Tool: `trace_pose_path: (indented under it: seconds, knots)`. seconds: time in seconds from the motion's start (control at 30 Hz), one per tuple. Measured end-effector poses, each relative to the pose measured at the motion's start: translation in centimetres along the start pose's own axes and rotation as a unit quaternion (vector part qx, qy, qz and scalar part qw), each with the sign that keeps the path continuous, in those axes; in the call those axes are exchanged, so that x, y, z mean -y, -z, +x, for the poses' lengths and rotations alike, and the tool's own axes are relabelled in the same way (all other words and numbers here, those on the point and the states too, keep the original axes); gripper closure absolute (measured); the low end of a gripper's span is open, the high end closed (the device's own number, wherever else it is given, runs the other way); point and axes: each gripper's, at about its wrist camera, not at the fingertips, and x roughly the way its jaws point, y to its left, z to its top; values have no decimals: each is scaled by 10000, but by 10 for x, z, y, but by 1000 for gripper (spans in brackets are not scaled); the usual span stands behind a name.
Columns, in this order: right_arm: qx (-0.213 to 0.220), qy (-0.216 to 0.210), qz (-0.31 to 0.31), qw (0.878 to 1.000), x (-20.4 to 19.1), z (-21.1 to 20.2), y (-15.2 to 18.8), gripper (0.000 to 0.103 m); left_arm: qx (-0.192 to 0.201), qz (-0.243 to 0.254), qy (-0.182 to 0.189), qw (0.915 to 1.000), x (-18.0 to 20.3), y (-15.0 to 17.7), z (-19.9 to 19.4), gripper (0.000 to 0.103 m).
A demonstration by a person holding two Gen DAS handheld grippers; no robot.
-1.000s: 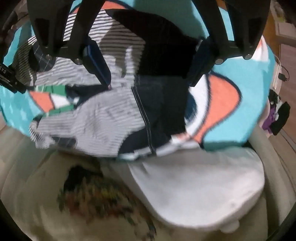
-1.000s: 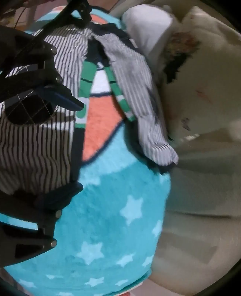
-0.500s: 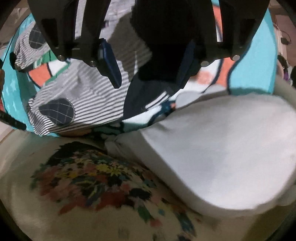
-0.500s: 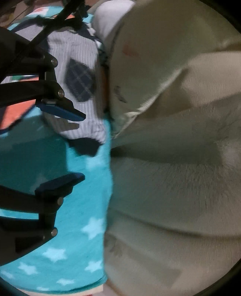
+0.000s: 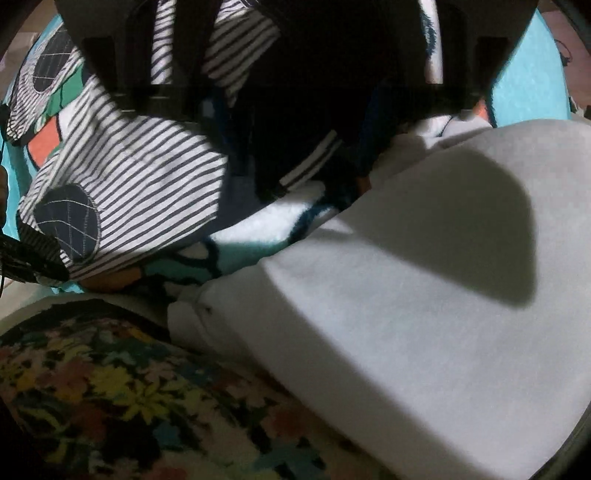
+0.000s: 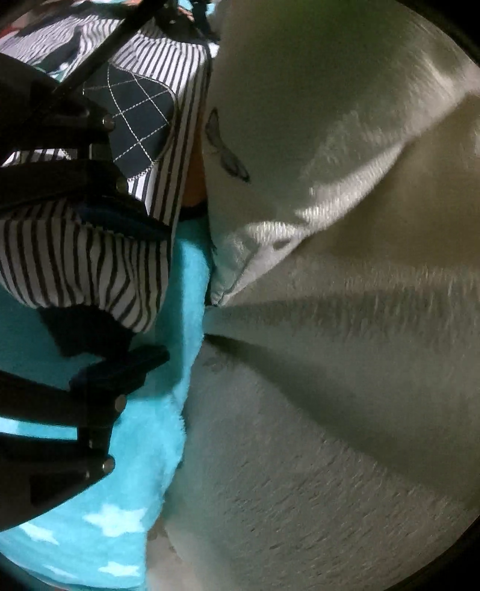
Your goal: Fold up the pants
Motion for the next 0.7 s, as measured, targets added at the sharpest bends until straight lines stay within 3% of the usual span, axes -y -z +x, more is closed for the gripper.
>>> trace_pose_path:
  seconds: [0.03,0.07,0.2,0.33,0.37,0.43,0.53,0.57,0.7]
  knots:
    - [-17,-188,81,9998,-3,-5,2,85,-25,-45,177,9998,-2,1,-3,99]
    - [15,-230,112,9997,-6,-10,3,88,-26,-62,191,9998,-2,1,-6,99]
    - [277,-291,144,9991,-16,-42,14,91,243,205,12,9995,6,16,-27,99]
    - [569,-344,207,9976,-21,-84,31,92,691,220,91,9973,0,40,-69,99]
    - [586,-353,227,9974,-18,-85,22,92,847,263,63,9960,-1,48,-83,99]
    - [729,-390,277,9962,-25,-111,39,92,1118,395,48,9929,0,59,-108,99]
    - [819,-471,375,9948,-31,-138,62,92,1501,593,40,9869,1,114,-153,99]
    - [816,-505,443,9944,-32,-149,79,92,1536,674,64,9858,24,111,-153,99]
    - [561,-527,693,9946,-31,-163,133,91,1429,810,229,9862,26,185,-172,99]
